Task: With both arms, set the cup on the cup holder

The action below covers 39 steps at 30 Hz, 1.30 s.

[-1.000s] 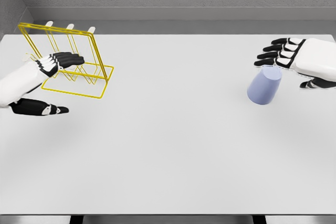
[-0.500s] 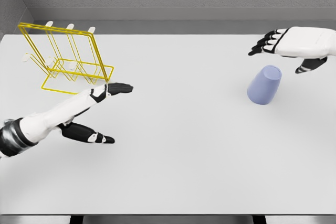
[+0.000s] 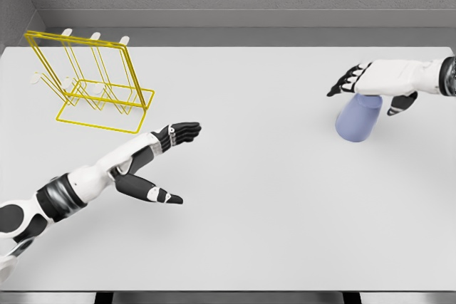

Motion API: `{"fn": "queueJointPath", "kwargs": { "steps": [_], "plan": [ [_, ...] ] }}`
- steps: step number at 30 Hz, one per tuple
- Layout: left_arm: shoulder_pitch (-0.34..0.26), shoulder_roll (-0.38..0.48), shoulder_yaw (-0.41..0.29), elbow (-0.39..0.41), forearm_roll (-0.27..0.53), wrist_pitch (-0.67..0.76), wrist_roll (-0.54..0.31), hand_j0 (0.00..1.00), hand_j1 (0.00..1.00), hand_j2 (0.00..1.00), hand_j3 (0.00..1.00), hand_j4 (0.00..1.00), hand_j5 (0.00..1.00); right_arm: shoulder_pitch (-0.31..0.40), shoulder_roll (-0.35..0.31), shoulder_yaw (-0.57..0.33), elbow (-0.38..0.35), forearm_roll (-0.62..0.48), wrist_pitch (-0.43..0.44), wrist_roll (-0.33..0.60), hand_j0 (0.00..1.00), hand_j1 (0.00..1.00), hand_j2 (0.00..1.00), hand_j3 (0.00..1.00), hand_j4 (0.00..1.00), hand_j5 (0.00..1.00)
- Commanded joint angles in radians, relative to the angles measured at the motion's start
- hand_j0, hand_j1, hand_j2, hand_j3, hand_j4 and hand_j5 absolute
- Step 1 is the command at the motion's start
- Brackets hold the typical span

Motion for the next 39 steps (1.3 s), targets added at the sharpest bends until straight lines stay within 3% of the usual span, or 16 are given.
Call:
{"fn": "queueJointPath", "kwargs": {
  "steps": [1, 14, 21, 27, 39],
  "plan": [
    [0.0, -0.002, -0.002, 0.006, 0.034, 0.047, 0.0, 1.0, 1.0, 1.0, 1.0, 1.0, 1.0, 0.0, 0.005, 0.019, 0.004, 0.003, 0.002, 0.0, 1.0, 1.0, 1.0, 1.0, 1.0, 1.0],
    [0.0, -0.054, 0.002, 0.161, 0.042, 0.047, -0.003, 1.0, 1.0, 1.0, 1.0, 1.0, 1.0, 0.005, 0.02, 0.04, 0.024, 0.014, 0.002, 0.0, 0.97, 0.97, 0.97, 0.97, 0.97, 0.97],
    [-0.002, -0.058, 0.006, 0.183, 0.042, 0.044, -0.003, 1.0, 1.0, 1.0, 1.0, 1.0, 1.0, 0.005, 0.019, 0.04, 0.024, 0.014, 0.002, 0.0, 0.79, 0.79, 0.79, 0.79, 0.79, 0.79],
    [-0.006, -0.069, 0.008, 0.227, 0.042, 0.041, -0.003, 1.0, 1.0, 1.0, 1.0, 1.0, 1.0, 0.005, 0.017, 0.04, 0.021, 0.023, 0.002, 0.0, 0.76, 0.76, 0.76, 0.76, 0.76, 0.76],
    [-0.005, -0.068, 0.009, 0.227, 0.04, 0.035, -0.003, 1.0, 1.0, 1.0, 1.0, 1.0, 1.0, 0.002, 0.017, 0.034, 0.021, 0.022, 0.002, 0.0, 0.67, 0.67, 0.67, 0.67, 0.67, 0.67]
  ]
}}
